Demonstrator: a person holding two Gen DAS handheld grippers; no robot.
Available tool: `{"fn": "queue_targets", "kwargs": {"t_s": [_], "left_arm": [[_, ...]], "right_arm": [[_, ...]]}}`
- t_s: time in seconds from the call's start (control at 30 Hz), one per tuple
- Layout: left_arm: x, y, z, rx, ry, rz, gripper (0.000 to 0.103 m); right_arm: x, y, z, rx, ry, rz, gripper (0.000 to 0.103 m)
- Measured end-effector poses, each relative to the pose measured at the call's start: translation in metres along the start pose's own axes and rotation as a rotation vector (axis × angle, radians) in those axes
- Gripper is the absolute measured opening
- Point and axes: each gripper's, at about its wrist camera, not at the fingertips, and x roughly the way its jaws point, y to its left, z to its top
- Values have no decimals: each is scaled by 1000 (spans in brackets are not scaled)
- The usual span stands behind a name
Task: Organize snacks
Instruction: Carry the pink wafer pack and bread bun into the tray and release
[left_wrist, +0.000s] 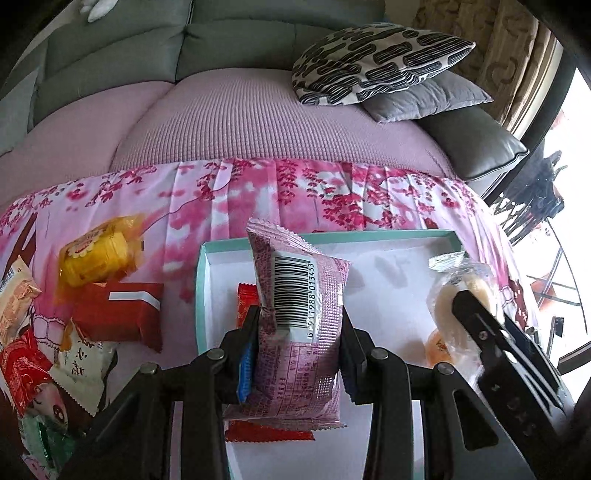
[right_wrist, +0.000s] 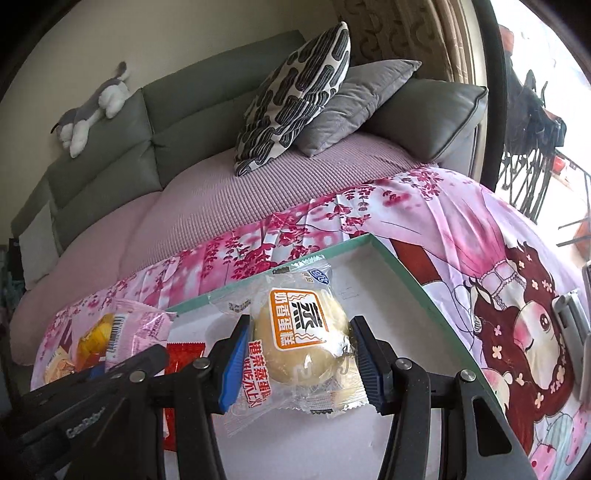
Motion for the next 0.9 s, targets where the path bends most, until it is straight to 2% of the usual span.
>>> {"fn": "queue_targets", "kwargs": {"t_s": [0.7,0.9], "left_arm": [[14,3,-2,-34,53,7,40],[7,3,-2,-47,51,19,47]], "right_arm": [[9,16,-6,-67,51,3,57],[9,16,-5,-62,62,5,57]]}}
